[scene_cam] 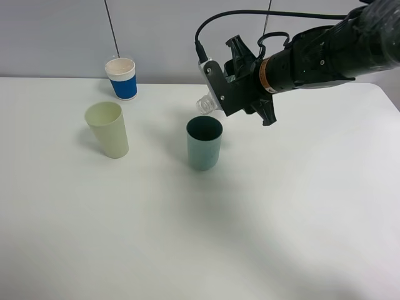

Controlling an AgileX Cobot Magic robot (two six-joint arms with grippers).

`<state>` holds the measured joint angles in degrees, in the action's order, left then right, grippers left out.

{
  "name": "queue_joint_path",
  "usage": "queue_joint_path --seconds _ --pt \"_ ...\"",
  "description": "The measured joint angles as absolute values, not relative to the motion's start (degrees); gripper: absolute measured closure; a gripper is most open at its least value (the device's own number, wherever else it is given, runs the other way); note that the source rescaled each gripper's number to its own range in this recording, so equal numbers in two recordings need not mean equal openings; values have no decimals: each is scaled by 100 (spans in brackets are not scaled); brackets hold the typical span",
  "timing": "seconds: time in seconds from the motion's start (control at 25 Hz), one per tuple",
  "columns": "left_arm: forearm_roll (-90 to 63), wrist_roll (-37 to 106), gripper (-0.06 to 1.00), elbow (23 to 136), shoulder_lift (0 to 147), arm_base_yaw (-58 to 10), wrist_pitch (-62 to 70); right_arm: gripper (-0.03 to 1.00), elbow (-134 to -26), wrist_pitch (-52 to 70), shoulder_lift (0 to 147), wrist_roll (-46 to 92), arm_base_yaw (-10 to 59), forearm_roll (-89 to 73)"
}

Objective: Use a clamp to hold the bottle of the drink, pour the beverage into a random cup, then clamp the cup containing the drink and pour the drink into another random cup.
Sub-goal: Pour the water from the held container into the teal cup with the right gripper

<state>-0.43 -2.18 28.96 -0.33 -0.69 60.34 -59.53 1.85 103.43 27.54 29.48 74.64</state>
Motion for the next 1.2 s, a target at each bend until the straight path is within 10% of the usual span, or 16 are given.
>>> queue_joint_path --seconds 1.2 --pt "-43 -218 -6 2896 -33 -69 6034 92 -5953 721 10343 2754 2965 8181"
